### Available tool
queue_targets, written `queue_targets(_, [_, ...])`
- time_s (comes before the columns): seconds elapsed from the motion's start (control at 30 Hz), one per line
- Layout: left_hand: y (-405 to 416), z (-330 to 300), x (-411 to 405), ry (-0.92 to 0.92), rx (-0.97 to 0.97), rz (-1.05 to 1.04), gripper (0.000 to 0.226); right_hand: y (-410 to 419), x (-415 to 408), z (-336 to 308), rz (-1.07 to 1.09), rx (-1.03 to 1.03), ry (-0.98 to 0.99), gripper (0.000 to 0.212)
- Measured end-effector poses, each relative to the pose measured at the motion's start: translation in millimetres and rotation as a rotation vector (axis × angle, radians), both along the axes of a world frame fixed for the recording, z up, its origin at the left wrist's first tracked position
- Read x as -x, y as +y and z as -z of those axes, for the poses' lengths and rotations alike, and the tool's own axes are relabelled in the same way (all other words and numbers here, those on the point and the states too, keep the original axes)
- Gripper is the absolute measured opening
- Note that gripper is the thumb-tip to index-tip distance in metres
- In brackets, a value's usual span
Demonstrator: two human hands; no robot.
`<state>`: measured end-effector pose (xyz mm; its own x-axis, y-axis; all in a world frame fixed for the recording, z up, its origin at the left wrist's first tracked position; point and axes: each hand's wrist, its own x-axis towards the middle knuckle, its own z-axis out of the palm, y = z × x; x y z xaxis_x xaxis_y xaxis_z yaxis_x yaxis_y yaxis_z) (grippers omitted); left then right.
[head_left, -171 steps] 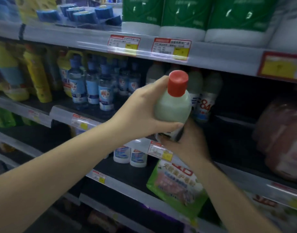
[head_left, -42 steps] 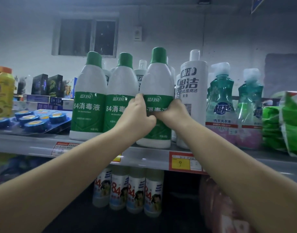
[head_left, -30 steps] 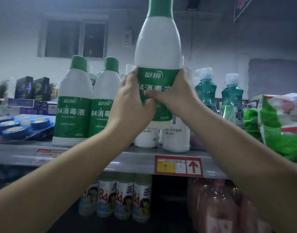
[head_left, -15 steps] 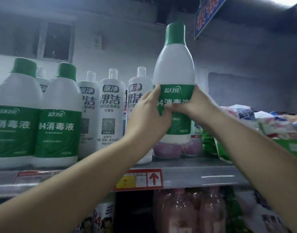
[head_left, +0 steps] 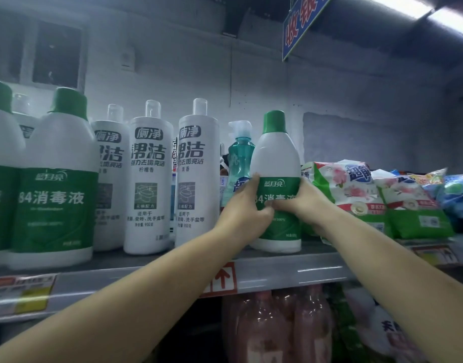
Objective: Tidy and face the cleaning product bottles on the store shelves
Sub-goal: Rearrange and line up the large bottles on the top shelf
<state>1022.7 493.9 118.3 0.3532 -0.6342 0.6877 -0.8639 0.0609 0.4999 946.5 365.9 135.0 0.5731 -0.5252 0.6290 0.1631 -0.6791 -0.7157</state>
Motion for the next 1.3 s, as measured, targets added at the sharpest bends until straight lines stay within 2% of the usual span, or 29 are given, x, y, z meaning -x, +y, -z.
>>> queue_targets(0.07, [-0.2,-0.5,-1.4,-0.003,0.004,-0.002,0.065,-3.1,-0.5,0.0,-0.015,-0.030,0.026,0.058])
queue_targets(0.23, [-0.9,2.6,-4.9,-0.027,0.009,0.008,0.055,-7.0,-2.7,-2.1,-0.062,-0.061,0.081,0.052])
queue_targets(0.4, [2.2,7.1,-8.0,-0.181,-0.127,-0.048,0.074,-3.1,-1.0,0.6,-0.032,-0.061,0.093,0.050])
queue_targets(0.47, [12.2,7.7,-7.4,-0.312,-0.132,-0.085,0.076,2.1,-0.5,-3.2,0.118,-0.004,0.068,0.063])
queue_targets(0.53, [29.4,6.3,-7.6,-0.429,-0.084,-0.108,0.074,8.0,-1.4,-11.5,0.368,0.135,-0.055,0.074])
queue_targets(0.6, [52.0,2.8,-13.2,-0.502,-0.041,-0.155,0.073,25.9,-4.6,-19.8,0.536,0.333,-0.207,0.065])
queue_targets(0.63, [64.4,-0.3,-19.2,-0.525,-0.024,-0.192,0.072,37.7,-9.2,-23.1,0.553,0.427,-0.271,0.059])
queue_targets(0.8, [123.8,-14.3,-58.7,-0.492,0.062,-0.403,0.073,106.9,-48.9,-28.9,0.437,0.764,-0.367,0.046])
queue_targets(0.97, [169.7,-11.4,-89.4,-0.439,0.104,-0.591,0.073,169.4,-95.1,-19.8,0.163,0.854,-0.333,0.043])
queue_targets(1.13, [202.1,-2.0,-109.5,-0.234,0.102,-0.767,0.080,206.2,-133.0,-4.2,-0.075,0.761,-0.149,0.053])
queue_targets(1.3, [214.7,4.2,-121.1,-0.048,0.119,-0.776,0.068,212.3,-168.2,2.0,-0.279,0.335,0.126,0.051])
